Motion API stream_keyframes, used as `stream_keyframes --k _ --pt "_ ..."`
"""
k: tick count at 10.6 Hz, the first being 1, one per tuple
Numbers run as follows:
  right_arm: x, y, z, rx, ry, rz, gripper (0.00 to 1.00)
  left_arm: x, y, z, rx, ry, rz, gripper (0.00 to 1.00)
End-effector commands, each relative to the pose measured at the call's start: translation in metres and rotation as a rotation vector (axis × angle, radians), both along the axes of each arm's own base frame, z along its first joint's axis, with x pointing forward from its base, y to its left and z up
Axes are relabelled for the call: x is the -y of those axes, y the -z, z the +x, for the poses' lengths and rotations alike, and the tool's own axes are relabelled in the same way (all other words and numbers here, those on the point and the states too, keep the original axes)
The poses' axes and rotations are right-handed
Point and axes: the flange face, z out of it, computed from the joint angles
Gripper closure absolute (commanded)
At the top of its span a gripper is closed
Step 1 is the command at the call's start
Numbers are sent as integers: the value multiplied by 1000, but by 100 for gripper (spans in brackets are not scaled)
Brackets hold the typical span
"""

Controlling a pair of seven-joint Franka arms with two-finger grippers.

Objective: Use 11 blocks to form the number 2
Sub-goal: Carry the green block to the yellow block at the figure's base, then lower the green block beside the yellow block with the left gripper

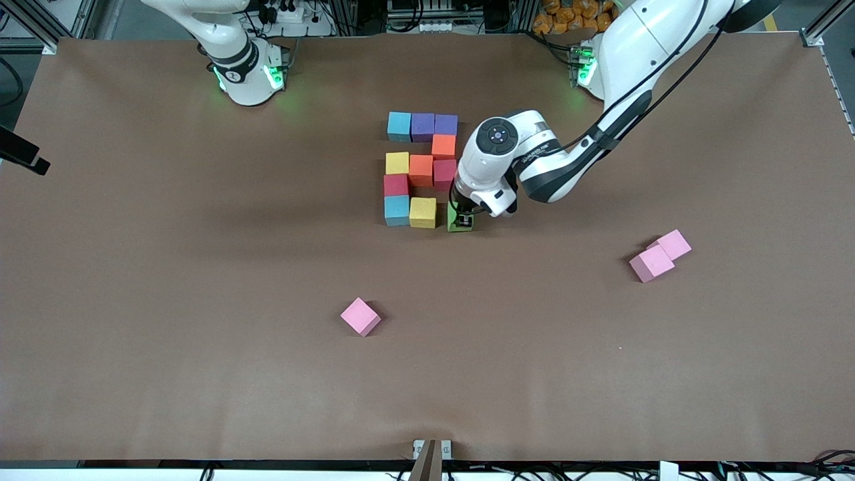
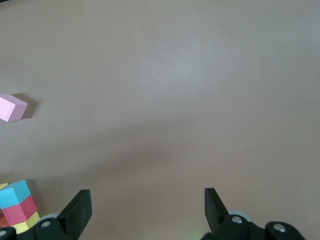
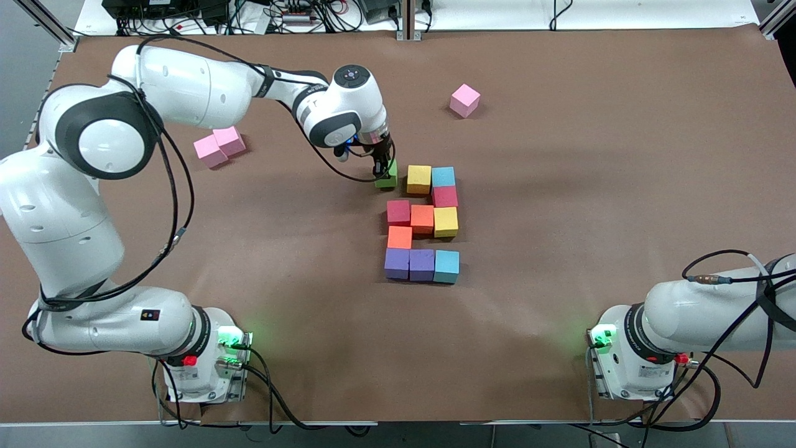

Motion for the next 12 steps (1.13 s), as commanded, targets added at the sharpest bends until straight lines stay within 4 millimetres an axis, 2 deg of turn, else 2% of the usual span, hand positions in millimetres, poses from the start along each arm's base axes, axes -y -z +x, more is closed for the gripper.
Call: stream_keyframes --k 1,7,12 --pt "3 -1 -1 -6 6 -11 0 5 0 2 25 -10 1 61" --pt "3 -1 -1 -6 6 -11 0 18 1 -1 22 6 -14 60" --pt "3 -2 -1 -5 6 -11 0 19 5 0 13 4 -15 60"
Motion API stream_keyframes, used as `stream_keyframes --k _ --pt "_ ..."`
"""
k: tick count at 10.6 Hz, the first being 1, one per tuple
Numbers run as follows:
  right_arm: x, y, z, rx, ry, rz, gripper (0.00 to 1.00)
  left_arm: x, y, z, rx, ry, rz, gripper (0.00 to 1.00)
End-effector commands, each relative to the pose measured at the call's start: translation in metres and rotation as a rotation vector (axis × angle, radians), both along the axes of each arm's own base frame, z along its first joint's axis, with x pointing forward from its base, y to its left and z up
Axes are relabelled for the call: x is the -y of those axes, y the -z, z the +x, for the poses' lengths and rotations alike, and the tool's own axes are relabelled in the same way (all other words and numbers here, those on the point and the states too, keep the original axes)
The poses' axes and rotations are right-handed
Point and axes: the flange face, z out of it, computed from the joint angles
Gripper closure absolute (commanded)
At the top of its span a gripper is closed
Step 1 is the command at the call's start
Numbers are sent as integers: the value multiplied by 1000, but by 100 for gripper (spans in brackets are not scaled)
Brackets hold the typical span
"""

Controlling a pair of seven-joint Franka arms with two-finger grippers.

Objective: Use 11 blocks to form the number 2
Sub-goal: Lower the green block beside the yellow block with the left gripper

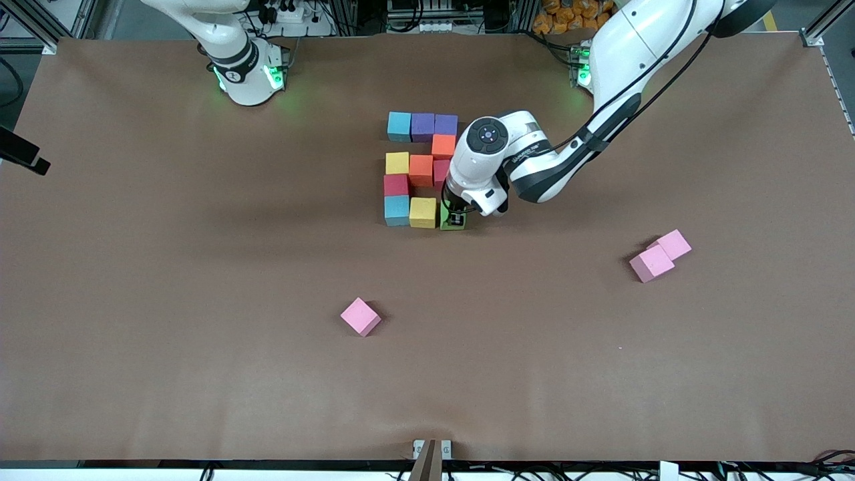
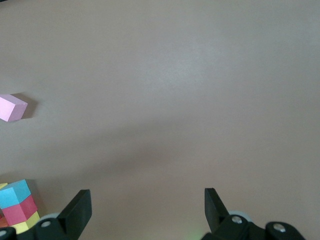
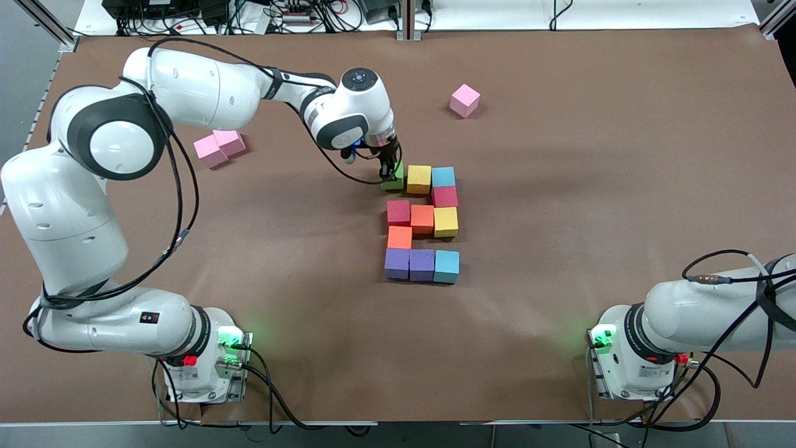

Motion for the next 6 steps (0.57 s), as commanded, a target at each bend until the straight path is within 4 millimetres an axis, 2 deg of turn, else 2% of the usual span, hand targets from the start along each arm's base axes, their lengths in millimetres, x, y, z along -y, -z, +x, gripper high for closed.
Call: stream_keyframes --k 1,6 --pt "3 -2 -1 -5 6 -11 0 5 1 4 20 -11 -5 60" --pt "3 -2 -1 -5 6 -11 0 7 -2 6 26 -12 -10 59"
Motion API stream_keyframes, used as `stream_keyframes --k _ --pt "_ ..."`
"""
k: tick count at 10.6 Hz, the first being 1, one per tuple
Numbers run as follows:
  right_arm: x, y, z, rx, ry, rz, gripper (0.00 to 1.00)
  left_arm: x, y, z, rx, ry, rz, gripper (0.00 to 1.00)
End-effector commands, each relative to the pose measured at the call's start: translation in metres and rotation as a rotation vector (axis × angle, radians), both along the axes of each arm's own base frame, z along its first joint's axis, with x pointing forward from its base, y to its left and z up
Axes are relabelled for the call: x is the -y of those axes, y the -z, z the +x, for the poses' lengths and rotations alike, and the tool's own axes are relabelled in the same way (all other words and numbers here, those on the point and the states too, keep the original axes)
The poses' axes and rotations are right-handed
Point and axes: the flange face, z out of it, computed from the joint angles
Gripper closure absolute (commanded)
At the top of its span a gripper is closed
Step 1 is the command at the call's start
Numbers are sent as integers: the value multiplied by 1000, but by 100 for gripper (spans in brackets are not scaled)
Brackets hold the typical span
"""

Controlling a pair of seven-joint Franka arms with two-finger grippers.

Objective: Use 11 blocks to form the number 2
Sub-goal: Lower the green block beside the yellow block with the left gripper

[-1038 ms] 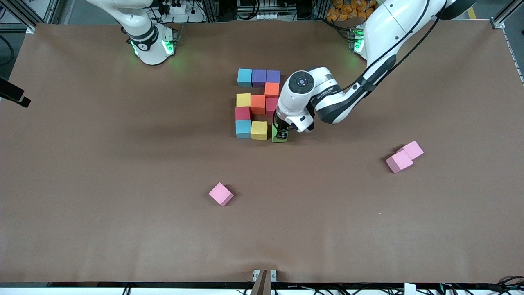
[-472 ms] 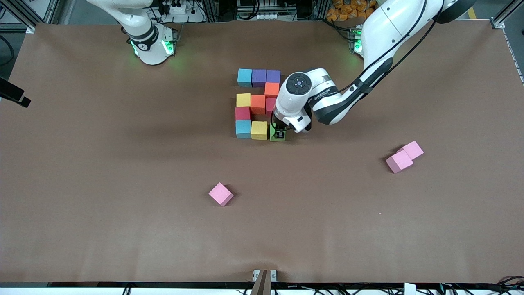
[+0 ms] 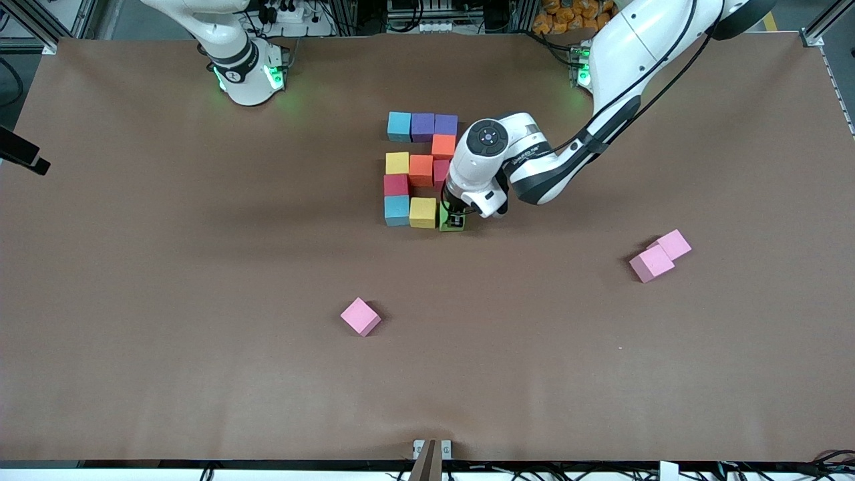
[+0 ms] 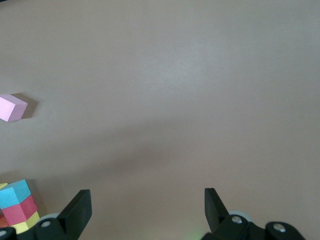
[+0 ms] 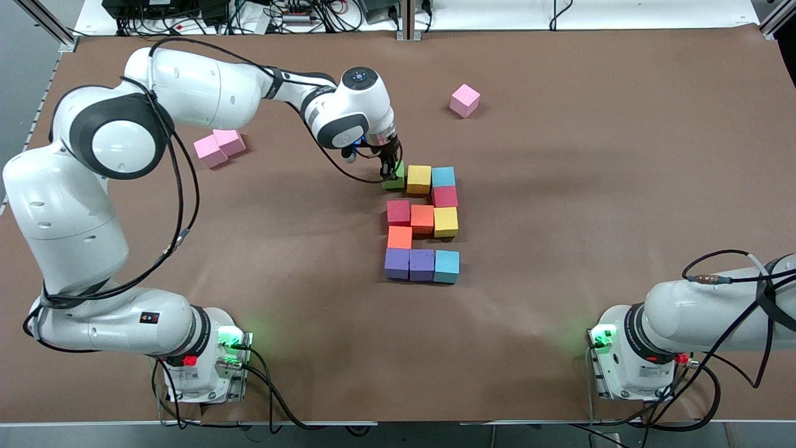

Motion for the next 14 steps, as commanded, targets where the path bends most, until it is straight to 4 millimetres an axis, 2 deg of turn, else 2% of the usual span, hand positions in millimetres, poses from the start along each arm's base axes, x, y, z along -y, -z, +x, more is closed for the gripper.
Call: stream_keyframes --k 1,14 --pt "3 -2 -1 -4 6 -11 0 8 -1 0 24 -2 -4 59" --pt "3 -2 -1 -2 6 -11 0 10 6 -4 8 0 -1 55"
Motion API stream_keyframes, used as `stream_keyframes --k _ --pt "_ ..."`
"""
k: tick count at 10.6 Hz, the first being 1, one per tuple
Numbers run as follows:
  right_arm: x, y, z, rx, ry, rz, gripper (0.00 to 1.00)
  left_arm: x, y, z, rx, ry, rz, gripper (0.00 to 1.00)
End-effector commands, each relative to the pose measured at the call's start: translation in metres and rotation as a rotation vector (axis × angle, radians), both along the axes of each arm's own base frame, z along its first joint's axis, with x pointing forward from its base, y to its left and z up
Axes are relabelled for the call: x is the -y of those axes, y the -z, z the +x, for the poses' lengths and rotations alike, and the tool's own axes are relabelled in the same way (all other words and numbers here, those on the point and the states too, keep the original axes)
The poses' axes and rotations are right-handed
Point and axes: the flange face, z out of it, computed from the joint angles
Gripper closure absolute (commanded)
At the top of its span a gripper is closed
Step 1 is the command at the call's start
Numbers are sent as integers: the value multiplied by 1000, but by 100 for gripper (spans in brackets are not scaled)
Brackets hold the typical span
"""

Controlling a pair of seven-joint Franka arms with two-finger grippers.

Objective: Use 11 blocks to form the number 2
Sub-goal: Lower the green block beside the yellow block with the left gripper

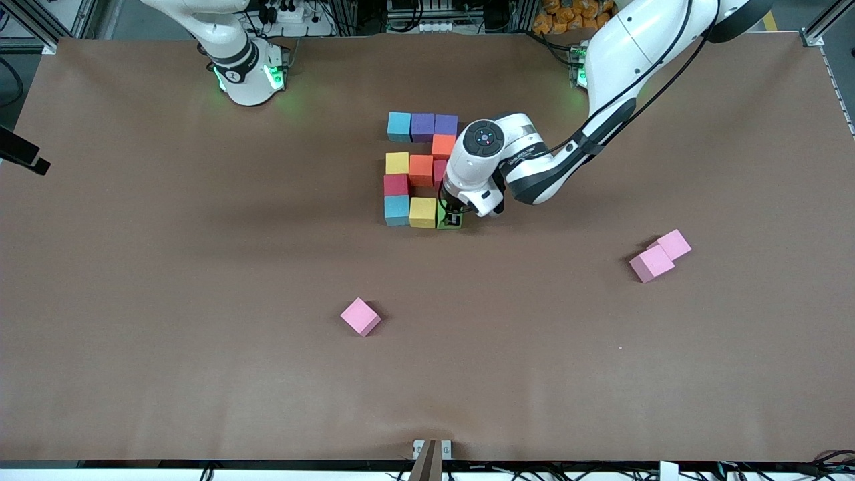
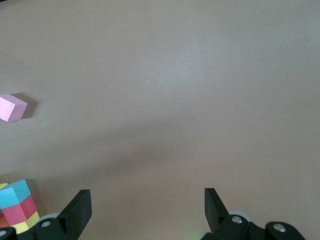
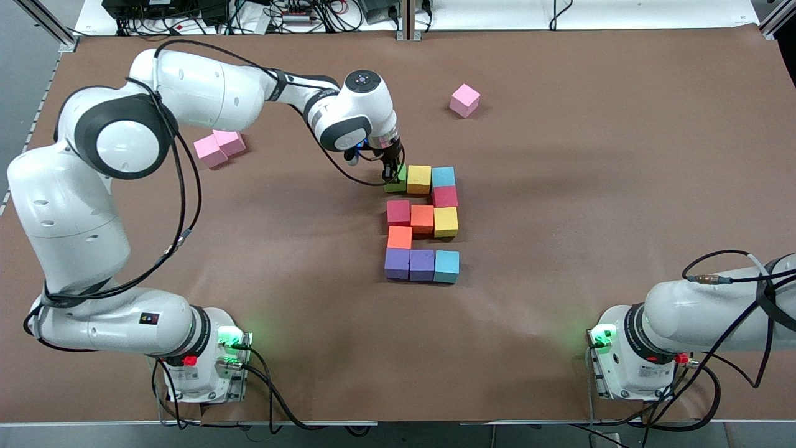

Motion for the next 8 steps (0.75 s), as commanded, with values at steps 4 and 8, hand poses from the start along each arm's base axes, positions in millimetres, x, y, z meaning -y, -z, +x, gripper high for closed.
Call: stream_keyframes --k 4,8 --pt "4 -2 -1 -2 7 -11 0 9 -1 3 22 -10 -9 54" --pt "3 -2 -1 -2 6 -11 0 12 7 -1 18 0 1 0"
